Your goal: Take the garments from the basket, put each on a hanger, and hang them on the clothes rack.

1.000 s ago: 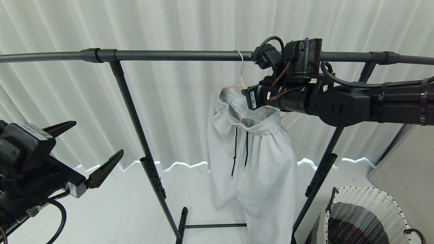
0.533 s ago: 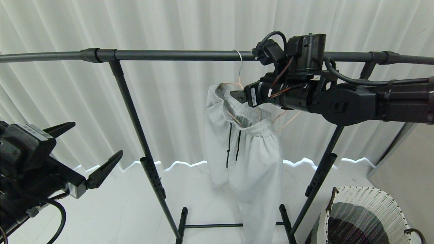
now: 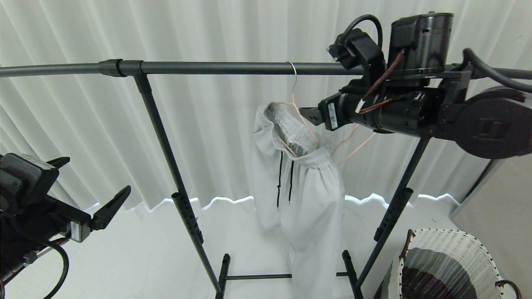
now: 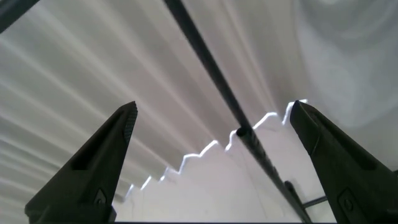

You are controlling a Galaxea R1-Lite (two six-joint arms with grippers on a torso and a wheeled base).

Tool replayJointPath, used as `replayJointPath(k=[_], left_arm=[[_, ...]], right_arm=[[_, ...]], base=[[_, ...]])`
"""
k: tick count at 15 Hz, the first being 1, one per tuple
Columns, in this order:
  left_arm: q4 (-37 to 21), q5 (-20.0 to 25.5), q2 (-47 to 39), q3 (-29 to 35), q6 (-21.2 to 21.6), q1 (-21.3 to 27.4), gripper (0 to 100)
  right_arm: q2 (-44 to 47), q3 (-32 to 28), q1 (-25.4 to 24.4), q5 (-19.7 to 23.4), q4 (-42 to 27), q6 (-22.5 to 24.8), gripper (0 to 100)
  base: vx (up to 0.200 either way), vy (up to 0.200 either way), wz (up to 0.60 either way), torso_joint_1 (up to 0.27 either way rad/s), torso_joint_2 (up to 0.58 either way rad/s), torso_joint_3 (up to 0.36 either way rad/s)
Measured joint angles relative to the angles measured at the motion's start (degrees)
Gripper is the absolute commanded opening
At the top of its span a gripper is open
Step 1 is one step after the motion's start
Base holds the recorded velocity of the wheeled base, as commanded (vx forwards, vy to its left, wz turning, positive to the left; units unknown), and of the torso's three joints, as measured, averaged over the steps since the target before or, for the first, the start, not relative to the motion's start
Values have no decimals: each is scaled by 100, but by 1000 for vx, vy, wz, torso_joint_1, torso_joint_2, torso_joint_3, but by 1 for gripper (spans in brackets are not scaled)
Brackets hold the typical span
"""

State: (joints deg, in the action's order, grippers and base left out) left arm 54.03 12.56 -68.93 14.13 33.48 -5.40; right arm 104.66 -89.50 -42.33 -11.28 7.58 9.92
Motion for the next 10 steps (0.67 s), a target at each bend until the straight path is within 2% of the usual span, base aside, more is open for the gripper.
replayJointPath(k=[4,10], left_arm=[[2,2,-28,-33,-9,-280,100],[-2,9,-32,-93,-15,-444,100]], right_arm=[[-855,1035,641,-141,24,535,100],[-1703,1875,1832,-148,161,1074,100]], base=[[-200,0,0,-1,5,4],[-200,0,0,2,3,6]])
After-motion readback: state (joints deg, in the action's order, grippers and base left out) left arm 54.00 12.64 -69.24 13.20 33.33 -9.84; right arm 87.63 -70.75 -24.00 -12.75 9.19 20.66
